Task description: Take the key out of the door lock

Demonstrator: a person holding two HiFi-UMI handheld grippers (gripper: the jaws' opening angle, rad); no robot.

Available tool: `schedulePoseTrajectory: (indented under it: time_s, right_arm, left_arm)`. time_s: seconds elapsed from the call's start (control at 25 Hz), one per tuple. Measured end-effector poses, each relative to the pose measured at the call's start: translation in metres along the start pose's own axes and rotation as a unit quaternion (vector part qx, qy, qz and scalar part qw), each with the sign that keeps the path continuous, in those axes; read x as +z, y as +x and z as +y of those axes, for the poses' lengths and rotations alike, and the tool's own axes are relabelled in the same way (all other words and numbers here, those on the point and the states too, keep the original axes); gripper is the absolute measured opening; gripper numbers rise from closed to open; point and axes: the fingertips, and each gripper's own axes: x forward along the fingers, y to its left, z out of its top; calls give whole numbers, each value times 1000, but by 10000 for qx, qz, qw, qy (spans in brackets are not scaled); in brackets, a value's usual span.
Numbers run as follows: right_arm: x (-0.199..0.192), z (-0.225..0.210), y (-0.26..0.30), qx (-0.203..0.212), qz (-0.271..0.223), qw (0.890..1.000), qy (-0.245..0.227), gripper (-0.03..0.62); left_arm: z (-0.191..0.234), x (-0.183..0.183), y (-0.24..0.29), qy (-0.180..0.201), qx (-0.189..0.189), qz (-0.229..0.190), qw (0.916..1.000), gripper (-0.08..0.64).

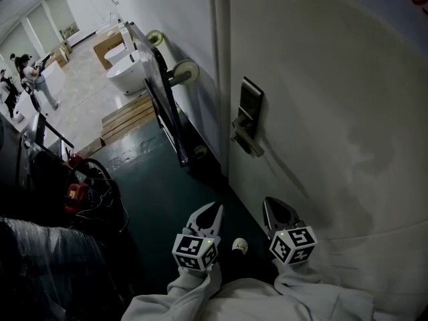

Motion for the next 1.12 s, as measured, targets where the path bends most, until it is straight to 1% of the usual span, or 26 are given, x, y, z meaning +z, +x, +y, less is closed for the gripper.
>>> schedulePoseTrajectory:
  time_s: [0.28,0.48,0.72,0.84,0.96,1.12]
  right_arm:
    - [11,-10,24,115,-81,9999,-8,43]
    - [7,-12,33,167,-61,9998,34,43]
    - [9,-16,36,0,-117,9998,139,43]
    - [9,-18,42,-75,-122,9997,203,43]
    - [18,-18,46,-183,-165,9994,247,43]
    - [27,-17,54,-301,-219,9988,306,43]
  left_arm:
    - [6,9,32,69,-13,-95,9999,34]
    - [6,11,42,-255,-115,-154,9995,34]
    - [14,15,48,-245,-171,-84,9995,34]
    - [21,19,54,-374,-242,-70,9990,34]
    - [27,29,60,-460,-301,-34,9985,34]
    - [36,42,68,-399,-375,-1,9985,34]
